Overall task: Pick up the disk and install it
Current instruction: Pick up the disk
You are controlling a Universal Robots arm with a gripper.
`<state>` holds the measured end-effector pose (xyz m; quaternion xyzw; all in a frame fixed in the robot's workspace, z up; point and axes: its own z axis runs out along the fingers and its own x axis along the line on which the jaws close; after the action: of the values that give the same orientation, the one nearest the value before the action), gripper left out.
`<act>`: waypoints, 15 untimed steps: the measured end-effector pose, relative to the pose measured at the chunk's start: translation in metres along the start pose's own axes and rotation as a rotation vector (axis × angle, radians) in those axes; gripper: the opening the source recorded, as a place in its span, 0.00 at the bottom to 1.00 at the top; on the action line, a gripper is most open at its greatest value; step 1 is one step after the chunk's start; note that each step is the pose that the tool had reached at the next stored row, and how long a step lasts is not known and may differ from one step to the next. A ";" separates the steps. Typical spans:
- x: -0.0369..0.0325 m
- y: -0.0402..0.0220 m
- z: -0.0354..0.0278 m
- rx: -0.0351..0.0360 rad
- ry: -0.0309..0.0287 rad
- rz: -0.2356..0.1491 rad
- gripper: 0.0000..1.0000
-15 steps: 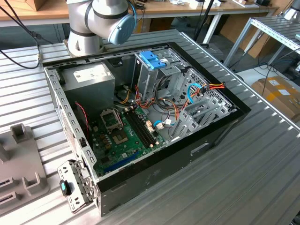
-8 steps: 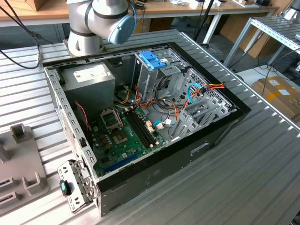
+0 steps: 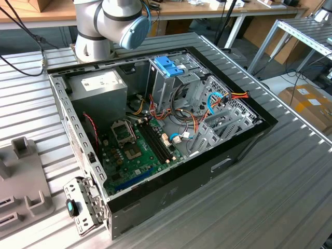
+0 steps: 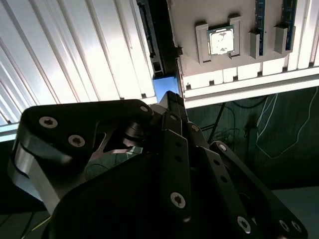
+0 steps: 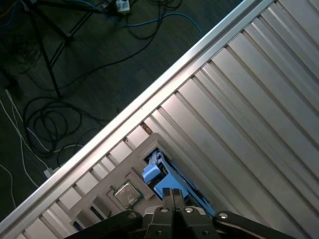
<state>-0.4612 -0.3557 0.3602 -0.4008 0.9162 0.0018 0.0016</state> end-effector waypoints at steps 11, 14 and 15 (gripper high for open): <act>-0.0001 0.0001 0.0000 0.0000 0.0000 0.000 0.11; -0.0001 0.0001 0.0000 -0.0001 0.0001 -0.019 0.11; -0.0001 0.0001 0.0000 -0.0002 0.0001 -0.034 0.11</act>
<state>-0.4611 -0.3555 0.3602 -0.4162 0.9093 0.0018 0.0016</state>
